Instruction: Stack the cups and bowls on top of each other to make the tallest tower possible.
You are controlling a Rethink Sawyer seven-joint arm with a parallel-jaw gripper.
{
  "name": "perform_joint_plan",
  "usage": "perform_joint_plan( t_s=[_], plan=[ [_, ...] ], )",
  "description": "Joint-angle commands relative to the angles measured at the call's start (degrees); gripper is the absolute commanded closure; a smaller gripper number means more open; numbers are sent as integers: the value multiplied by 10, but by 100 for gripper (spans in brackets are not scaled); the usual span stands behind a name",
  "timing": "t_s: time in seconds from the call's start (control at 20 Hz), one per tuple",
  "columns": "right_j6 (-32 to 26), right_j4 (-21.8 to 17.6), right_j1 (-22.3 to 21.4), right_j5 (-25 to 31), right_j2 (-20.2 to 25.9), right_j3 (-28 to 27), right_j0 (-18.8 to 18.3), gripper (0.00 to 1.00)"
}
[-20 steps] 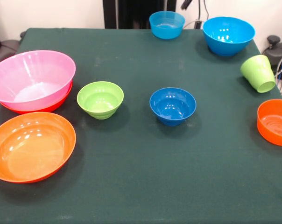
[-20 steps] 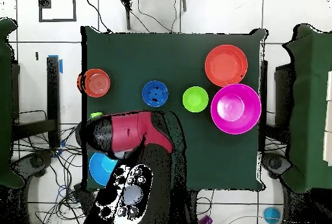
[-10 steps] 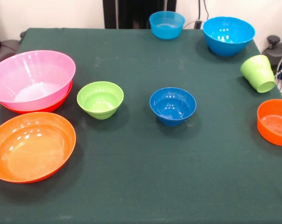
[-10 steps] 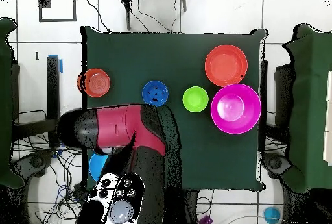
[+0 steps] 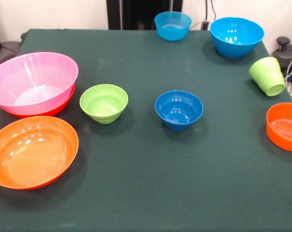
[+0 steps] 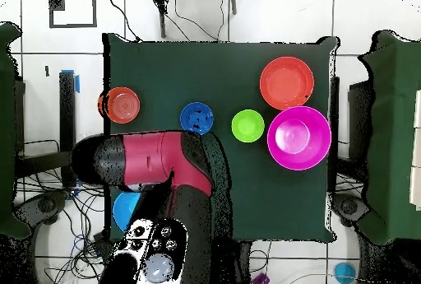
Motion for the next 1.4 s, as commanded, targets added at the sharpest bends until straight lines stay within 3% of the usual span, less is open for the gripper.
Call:
perform_joint_plan(
  t_s=[0.05,0.2,0.4,0.8,1.4],
  plan=[
    [1,60,22,-178,110,101,-59,0],
    [-29,66,24,-251,146,139,-97,0],
    [-47,44,28,-320,183,172,-144,0],
    [-71,-14,35,-367,232,208,-210,0],
    [-54,-56,22,-377,289,227,-256,0]
  ],
)
